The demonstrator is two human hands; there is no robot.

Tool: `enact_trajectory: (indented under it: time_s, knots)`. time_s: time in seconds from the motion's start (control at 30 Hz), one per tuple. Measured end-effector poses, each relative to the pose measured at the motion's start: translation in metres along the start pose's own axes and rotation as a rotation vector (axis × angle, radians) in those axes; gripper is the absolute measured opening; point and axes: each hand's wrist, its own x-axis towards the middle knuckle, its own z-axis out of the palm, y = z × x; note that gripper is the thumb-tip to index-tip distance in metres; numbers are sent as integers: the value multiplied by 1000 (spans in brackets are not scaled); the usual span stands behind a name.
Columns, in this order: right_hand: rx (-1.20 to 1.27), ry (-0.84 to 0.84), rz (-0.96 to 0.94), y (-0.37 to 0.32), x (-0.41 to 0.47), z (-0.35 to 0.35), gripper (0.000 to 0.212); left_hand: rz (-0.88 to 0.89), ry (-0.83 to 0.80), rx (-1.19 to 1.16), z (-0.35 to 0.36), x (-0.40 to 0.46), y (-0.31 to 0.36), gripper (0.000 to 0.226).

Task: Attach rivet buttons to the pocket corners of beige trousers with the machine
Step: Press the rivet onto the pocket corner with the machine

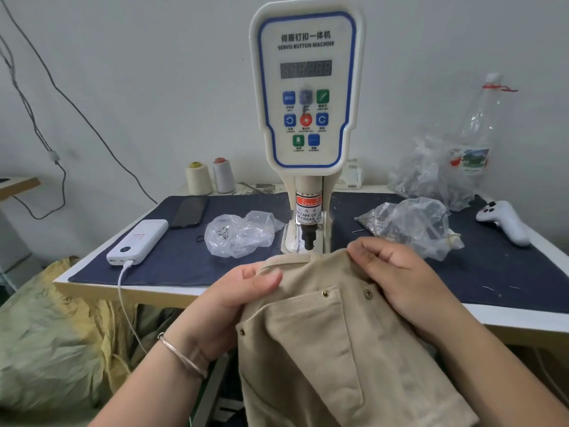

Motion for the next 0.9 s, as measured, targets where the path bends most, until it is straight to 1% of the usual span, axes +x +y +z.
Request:
enact_trajectory:
  time_s: [0.13, 0.23, 0.37, 0.47, 0.6, 0.63, 0.7, 0.73, 0.77, 0.83, 0.9]
  knots:
    - [-13, -1, -27, -2, -10, -4, 36, 3, -56, 41, 4, -9, -1, 48]
    - [55, -6, 28, -4, -19, -7, 38, -27, -56, 1, 7, -14, -5, 50]
    - [191, -30, 103, -9, -27, -5, 31, -32, -59, -46, 16, -16, -9, 37]
    - [181, -41, 149, -11, -31, -2, 32, -33, -26, -62, 23, -17, -11, 41]
    - [193, -77, 198, -10, -37, -1, 42, -18, 6, -99, 28, -21, -13, 55]
    - [201, -102, 196, -10, -41, -1, 47, -12, 10, -99, 29, -22, -14, 55]
    - [197, -196, 177, -9, -48, -1, 65, 5, 3, -79, 33, -24, -14, 41]
    - [197, -267, 182, -10, -51, -1, 73, 12, -16, -64, 36, -26, -13, 32]
    - [196, -356, 203, -11, -55, 0, 76, 14, -44, -50, 39, -27, -13, 29]
    - [182, -519, 247, -16, -63, -4, 67, 11, -90, -13, 44, -28, -12, 31]
    - [139, -571, 289, -21, -72, -12, 49, -6, -100, 31, 49, -28, -14, 32]
